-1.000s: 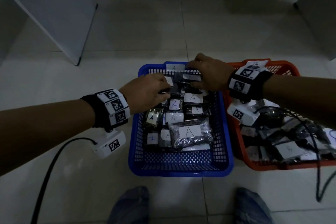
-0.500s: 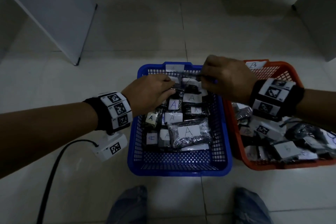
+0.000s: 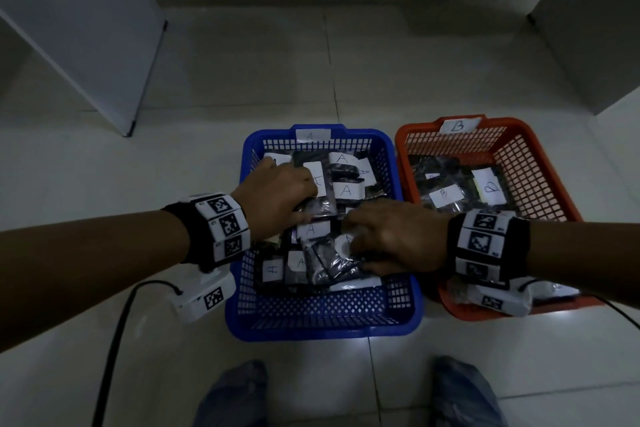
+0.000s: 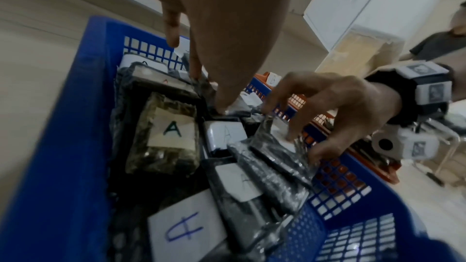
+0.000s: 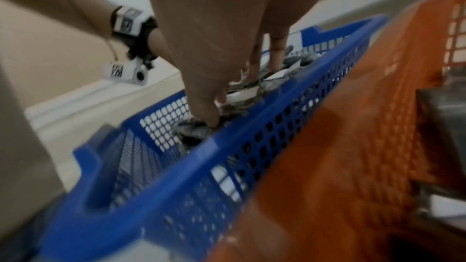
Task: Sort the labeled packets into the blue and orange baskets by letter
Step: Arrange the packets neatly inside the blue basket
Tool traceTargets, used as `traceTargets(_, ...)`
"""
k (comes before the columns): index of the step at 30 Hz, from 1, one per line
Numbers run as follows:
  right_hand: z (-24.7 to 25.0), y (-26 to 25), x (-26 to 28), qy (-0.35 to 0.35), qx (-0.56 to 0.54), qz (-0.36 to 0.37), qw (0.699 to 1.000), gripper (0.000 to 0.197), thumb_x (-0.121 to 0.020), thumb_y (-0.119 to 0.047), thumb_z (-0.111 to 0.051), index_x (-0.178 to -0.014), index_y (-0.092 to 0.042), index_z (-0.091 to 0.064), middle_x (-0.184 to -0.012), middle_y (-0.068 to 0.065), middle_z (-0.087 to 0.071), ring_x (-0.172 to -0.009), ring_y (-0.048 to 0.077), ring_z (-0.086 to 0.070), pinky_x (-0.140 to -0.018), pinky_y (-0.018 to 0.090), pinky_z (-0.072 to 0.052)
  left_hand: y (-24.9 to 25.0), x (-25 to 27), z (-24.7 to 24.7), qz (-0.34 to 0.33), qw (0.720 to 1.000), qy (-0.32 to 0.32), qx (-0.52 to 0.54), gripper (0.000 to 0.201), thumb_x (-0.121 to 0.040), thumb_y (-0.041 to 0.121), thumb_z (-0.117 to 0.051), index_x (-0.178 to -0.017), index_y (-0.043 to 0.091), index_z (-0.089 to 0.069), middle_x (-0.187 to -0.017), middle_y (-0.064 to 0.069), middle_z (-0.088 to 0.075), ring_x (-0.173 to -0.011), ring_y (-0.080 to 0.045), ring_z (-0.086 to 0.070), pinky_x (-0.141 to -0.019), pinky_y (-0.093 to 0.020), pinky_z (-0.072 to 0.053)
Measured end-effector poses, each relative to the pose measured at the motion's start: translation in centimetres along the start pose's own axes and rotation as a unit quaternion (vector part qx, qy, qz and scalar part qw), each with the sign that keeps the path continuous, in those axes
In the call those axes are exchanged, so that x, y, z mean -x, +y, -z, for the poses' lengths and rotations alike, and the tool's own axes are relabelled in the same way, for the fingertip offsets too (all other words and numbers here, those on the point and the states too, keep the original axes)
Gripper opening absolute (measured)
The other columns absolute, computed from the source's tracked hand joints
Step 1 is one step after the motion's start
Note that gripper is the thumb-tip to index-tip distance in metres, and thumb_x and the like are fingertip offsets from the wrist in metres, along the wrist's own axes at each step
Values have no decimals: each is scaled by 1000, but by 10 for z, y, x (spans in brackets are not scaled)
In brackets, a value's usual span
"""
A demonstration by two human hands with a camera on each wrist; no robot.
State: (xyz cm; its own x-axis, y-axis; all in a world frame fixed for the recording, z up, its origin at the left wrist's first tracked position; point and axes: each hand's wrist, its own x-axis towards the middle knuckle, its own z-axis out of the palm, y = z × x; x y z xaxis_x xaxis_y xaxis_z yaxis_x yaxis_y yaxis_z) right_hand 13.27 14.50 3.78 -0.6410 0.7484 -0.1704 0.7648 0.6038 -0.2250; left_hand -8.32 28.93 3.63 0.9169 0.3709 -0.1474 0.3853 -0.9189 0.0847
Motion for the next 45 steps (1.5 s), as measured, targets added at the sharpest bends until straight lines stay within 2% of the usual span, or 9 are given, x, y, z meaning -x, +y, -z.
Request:
traceTargets(3, 0, 4, -6, -12, -21, -58, 998, 42, -88, -51, -62, -119, -24, -66, -131, 2, -53, -112, 20, -55, -93, 42, -49, -2, -4, -3, 10, 999, -1, 48, 38, -88, 35, -64, -123, 21, -59, -123, 4, -57, -109, -18, -57, -92, -40, -37)
traceTargets(8, 1, 5, -11, 6, -55, -83, 995, 47, -83, -48, -71, -118, -17, -65, -121, 1, -54, -102, 19, -54, -86, 37, -51, -9, -4, -5, 28, 999, -29, 26, 54, -89, 52, -59, -134, 25, -50, -125, 4, -55, -111, -18, -56, -97, -41, -37)
traceTargets(12, 0, 8, -18, 11, -74, -110, 991, 50, -84, -50, -71, -122, -17, -65, -124, 2, -53, -109, 19, -52, -91, 37, -51, -11, -5, -10, 33, 999, -21, 12, 56, -90, 56, -56, -137, 28, -47, -124, 3, -52, -112, -19, -53, -96, -41, -38)
traceTargets(19, -5, 7, -23, 31, -30, -70, 997, 49, -88, -52, -63, -122, -18, -66, -117, 3, -56, -98, 22, -55, -77, 44, -53, -7, -12, -13, 17, 1000, -18, -18, 58, -95, 51, -48, -147, 29, -37, -139, 1, -44, -119, -22, -50, -102, -47, -37)
traceTargets(25, -14, 7, -25, 12, -37, -70, 997, 49, -92, -57, -54, -123, -21, -65, -120, 1, -55, -100, 21, -55, -79, 45, -53, -4, -15, -17, 18, 999, -18, -33, 61, -91, 62, -45, -140, 26, -42, -132, -3, -45, -105, -23, -56, -102, -51, -37)
traceTargets(29, -15, 8, -25, 1, -39, -73, 997, 51, -95, -61, -47, -126, -24, -64, -123, 1, -54, -104, 21, -55, -83, 45, -52, -4, -19, -23, 21, 999, -31, 11, 66, -92, 61, -49, -143, 21, -37, -143, -6, -36, -113, -26, -54, -105, -50, -37)
traceTargets(34, -15, 7, -21, 10, -32, -68, 997, 51, -95, -60, -48, -127, -24, -64, -123, 2, -56, -106, 21, -55, -86, 44, -50, -6, -20, -22, 15, 999, -18, 30, 66, -90, 62, -52, -141, 21, -40, -139, -6, -38, -108, -27, -55, -101, -48, -39)
traceTargets(40, 7, 21, -17, 127, -88, -93, 984, 50, -88, -61, -62, -113, -19, -72, -108, -1, -65, -96, 15, -59, -80, 38, -51, -5, -20, -20, 50, 996, 3, 71, 70, -82, 64, -61, -135, 20, -46, -135, -2, -39, -112, -22, -53, -104, -49, -36)
traceTargets(45, 6, 29, -18, -10, -40, -76, 996, 59, -81, -67, -64, -121, -23, -66, -120, -6, -60, -103, 15, -58, -89, 35, -50, -5, -18, -20, 52, 997, -2, 62, 68, -85, 65, -57, -137, 22, -47, -133, 0, -42, -110, -20, -54, -102, -46, -32)
